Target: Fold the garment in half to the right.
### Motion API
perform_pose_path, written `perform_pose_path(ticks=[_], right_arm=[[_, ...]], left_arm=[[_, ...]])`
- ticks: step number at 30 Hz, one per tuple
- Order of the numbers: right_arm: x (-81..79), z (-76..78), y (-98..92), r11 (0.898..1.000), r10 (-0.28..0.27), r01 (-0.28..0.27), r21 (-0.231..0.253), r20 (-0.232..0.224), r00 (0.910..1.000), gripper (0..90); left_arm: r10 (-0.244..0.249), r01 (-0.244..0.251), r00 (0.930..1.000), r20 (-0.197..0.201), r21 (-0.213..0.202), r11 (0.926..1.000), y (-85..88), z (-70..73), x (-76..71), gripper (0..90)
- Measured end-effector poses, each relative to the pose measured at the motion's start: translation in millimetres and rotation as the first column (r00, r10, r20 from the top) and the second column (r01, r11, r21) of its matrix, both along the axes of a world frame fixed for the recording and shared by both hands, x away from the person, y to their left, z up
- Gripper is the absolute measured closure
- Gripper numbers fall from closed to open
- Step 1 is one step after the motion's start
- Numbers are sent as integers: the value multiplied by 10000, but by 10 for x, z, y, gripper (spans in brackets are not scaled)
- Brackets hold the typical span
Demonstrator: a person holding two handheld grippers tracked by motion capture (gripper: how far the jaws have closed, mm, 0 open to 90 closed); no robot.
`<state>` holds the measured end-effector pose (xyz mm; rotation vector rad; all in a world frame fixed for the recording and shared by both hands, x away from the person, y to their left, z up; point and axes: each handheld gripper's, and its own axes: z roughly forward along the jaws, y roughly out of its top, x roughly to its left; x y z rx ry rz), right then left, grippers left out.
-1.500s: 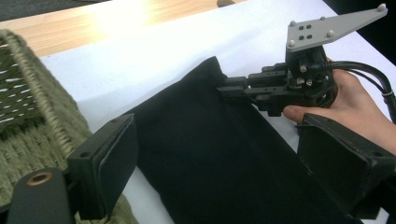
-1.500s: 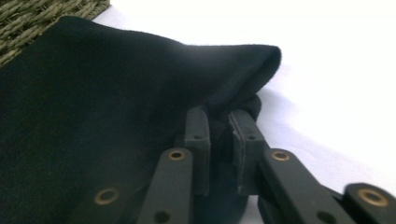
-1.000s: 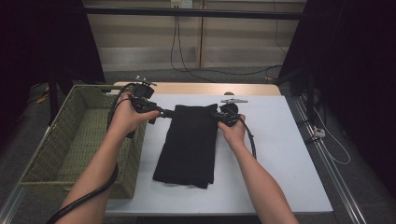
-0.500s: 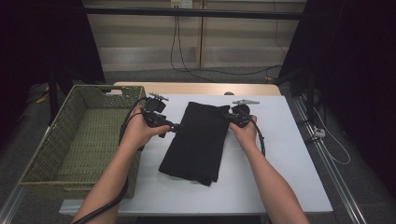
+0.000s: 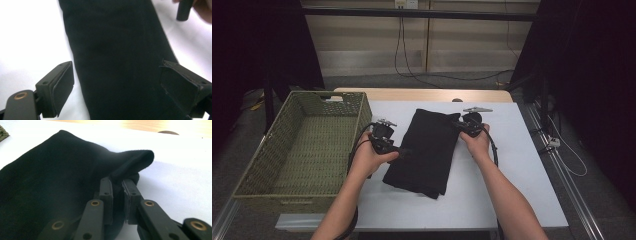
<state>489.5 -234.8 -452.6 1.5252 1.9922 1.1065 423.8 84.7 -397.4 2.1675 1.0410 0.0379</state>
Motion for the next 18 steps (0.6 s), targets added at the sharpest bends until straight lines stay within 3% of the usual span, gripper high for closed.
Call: perform_pose_path(ticks=[7, 8, 12, 18], right_arm=[[-29, 19, -4, 10000, -40, 40, -49, 132, 9999, 804], [-33, 18, -8, 10000, -13, 14, -78, 154, 9999, 804], [-55, 12, -15, 9999, -66, 67, -84, 172, 9998, 803], [-78, 20, -53, 9997, -206, 208, -120, 210, 9996, 802]], left_arm=[[265, -263, 9996, -29, 460, 9986, 44, -167, -140, 128], [434, -430, 9990, -122, 287, 9987, 44, -179, -160, 131], [491, -491, 9988, 16, 757, 9959, 58, -247, -218, 153], [421, -424, 9991, 58, 906, 9950, 76, -303, -301, 188]])
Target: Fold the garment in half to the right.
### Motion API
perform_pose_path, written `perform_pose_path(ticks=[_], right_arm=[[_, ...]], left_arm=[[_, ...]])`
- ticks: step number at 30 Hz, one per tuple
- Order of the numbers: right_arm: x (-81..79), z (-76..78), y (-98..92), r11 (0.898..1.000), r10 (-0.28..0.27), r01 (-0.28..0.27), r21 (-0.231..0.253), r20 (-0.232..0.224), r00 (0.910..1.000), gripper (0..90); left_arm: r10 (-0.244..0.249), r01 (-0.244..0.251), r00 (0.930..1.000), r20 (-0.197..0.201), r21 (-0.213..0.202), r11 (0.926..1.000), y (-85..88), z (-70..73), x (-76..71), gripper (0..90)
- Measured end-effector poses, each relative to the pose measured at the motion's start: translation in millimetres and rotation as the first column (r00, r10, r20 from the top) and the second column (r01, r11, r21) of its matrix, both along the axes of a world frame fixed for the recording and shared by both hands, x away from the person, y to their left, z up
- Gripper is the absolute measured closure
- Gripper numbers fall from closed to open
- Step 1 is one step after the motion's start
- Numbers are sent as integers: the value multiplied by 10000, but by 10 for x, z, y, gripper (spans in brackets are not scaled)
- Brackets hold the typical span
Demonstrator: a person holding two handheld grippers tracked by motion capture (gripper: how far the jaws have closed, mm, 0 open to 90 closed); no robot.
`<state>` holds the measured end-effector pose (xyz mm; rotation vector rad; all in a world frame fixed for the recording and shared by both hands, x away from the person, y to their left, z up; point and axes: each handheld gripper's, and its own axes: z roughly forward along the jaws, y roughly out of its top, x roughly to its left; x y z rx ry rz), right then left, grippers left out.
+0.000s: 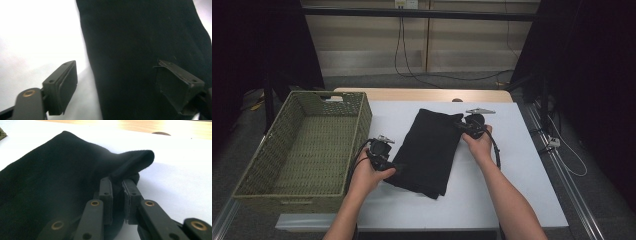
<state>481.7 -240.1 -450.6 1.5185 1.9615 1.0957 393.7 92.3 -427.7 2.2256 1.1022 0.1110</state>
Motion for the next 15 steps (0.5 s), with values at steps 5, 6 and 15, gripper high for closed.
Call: perform_pose_path(ticks=[5, 6, 15], right_arm=[[-8, 8, -31, 10000, -63, 63, 17, 61, 10000, 802], [-5, 8, -45, 9999, -112, 112, -26, 44, 9999, 802], [-8, -24, -123, 9990, -414, 409, -151, -332, 9986, 648]], left_arm=[[113, -114, 9999, 119, 65, 9999, 3, -34, -65, 225], [189, -190, 9998, 80, 119, 9997, 3, -42, -75, 227], [263, -264, 9997, 20, 249, 9993, 25, -74, -108, 259]])
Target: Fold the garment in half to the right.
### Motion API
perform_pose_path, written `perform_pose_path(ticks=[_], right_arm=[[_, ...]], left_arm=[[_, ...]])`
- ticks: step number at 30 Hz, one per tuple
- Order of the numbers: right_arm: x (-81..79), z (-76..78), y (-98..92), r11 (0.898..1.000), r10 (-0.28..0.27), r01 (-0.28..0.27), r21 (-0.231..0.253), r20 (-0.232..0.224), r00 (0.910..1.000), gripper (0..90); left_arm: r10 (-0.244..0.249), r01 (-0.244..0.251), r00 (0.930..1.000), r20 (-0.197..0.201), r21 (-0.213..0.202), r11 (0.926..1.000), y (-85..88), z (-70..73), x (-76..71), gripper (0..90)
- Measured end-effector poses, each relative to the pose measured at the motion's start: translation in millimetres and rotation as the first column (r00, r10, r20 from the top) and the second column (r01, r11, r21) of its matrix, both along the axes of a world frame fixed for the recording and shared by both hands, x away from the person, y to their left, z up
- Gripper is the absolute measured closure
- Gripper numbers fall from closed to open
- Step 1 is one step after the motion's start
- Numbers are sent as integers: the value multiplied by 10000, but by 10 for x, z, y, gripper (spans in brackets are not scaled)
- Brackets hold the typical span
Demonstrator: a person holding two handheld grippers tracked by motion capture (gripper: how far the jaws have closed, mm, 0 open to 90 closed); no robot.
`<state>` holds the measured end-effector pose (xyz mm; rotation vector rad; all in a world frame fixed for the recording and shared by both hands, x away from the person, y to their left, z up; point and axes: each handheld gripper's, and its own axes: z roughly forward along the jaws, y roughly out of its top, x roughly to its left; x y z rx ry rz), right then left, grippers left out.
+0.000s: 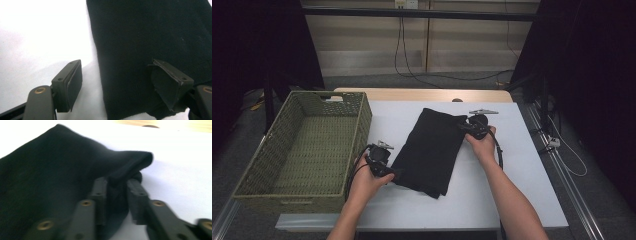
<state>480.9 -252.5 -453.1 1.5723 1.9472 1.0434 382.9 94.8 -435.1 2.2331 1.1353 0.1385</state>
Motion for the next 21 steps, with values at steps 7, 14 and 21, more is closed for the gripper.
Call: perform_pose_path(ticks=[7, 14, 21], right_arm=[[10, 120, -159, 9988, -472, 469, 142, 204, 9987, 463], [108, 49, -130, 9959, -887, 890, 148, -205, 9959, 360], [77, -99, -25, 9972, -697, 677, -316, -664, 9954, 329]], left_arm=[[-110, 110, 9999, 29, 25, 9999, 3, -18, 14, 246], [45, -45, 10000, -32, -29, 10000, -3, -38, 1, 239], [-104, 103, 9999, 110, 148, 9998, 4, -37, 5, 236]])
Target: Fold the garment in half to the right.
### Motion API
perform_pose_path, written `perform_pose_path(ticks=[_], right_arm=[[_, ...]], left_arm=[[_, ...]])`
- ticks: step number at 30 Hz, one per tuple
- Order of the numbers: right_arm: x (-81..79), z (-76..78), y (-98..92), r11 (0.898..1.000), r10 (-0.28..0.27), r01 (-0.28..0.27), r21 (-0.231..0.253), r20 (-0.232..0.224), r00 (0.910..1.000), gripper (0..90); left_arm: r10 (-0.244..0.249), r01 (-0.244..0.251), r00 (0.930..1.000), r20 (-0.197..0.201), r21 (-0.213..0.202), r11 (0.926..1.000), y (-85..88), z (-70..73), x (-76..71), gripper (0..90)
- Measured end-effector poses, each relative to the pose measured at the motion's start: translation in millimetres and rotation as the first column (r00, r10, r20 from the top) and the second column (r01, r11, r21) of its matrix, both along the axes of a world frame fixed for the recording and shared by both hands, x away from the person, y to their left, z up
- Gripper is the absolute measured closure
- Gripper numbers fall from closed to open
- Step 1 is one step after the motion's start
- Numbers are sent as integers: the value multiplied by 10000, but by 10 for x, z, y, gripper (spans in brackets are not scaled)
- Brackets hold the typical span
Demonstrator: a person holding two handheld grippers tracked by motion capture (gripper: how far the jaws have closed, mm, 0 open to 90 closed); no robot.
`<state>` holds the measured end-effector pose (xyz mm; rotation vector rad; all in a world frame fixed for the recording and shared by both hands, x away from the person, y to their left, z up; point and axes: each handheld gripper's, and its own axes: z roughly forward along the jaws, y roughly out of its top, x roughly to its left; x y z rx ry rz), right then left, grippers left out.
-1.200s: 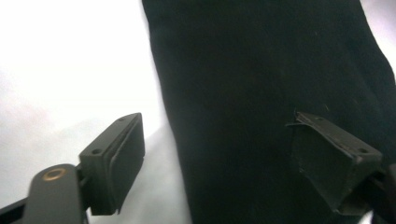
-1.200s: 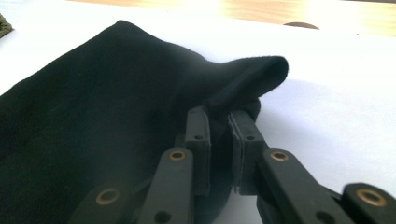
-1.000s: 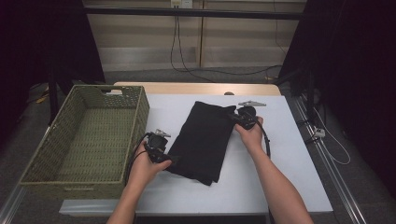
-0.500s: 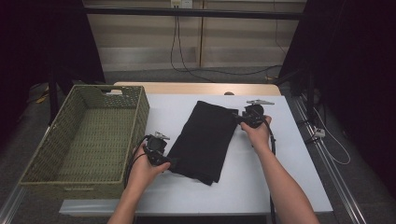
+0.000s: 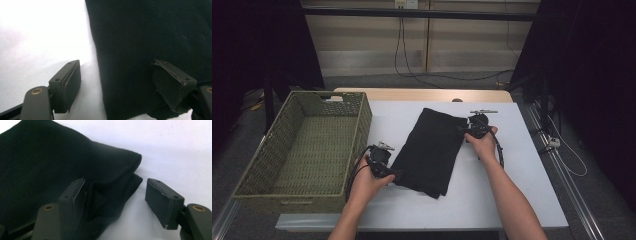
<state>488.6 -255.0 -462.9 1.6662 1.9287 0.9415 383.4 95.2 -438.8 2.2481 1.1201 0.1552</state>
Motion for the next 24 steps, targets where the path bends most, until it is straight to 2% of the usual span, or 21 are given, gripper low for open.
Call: perform_pose_path(ticks=[3, 6, 9, 11, 13, 17, 18, 19, 20, 21, 22, 24], right_arm=[[-49, -27, 1, 9999, 125, -123, -71, 277, 9995, 381], [-83, -24, 11, 9987, 495, -500, 106, 370, 9981, 559], [-99, -25, 51, 9965, 818, -827, 156, 467, 9955, 696], [-105, -25, 74, 9953, 941, -950, 168, 457, 9945, 748], [-108, -18, 98, 9936, 1125, -1121, -104, 499, 9924, 773], [-113, -9, 121, 9939, 1092, -1083, -212, 459, 9930, 789], [-106, -14, 115, 9930, 1160, -1144, -305, 586, 9915, 789], [-110, -13, 118, 9933, 1137, -1125, -258, 542, 9920, 790], [-111, -13, 119, 9934, 1129, -1115, -274, 553, 9921, 791], [-115, -10, 125, 9940, 1075, -1062, -276, 512, 9929, 793], [-116, -8, 134, 9947, 997, -982, -308, 506, 9937, 793], [-118, -7, 142, 9934, 1094, -1071, -419, 562, 9924, 795]], left_arm=[[92, -92, 9999, -56, -157, 9998, 1, -10, -11, 235], [41, -41, 10000, 25, -129, 9999, 1, -13, -17, 232], [55, -54, 10000, 52, -175, 9998, 1, -17, -30, 232], [-131, 131, 9999, -2, 38, 9999, 15, -9, -30, 238], [61, -61, 10000, -21, -98, 9999, 0, -7, -44, 259], [-180, 180, 9998, -120, 55, 9998, -7, 19, -52, 378], [-391, 393, 9991, -145, 178, 9991, -7, 22, -48, 408], [-618, 617, 9981, 12, 514, 9968, -20, 33, -57, 439], [-697, 695, 9976, 8, 584, 9959, -31, 38, -65, 489], [-605, 609, 9981, -130, 327, 9976, -54, 42, -78, 558], [-667, 669, 9978, -64, 437, 9968, -60, 46, -81, 600], [-608, 611, 9981, -77, 425, 9972, -58, 42, -82, 627]])
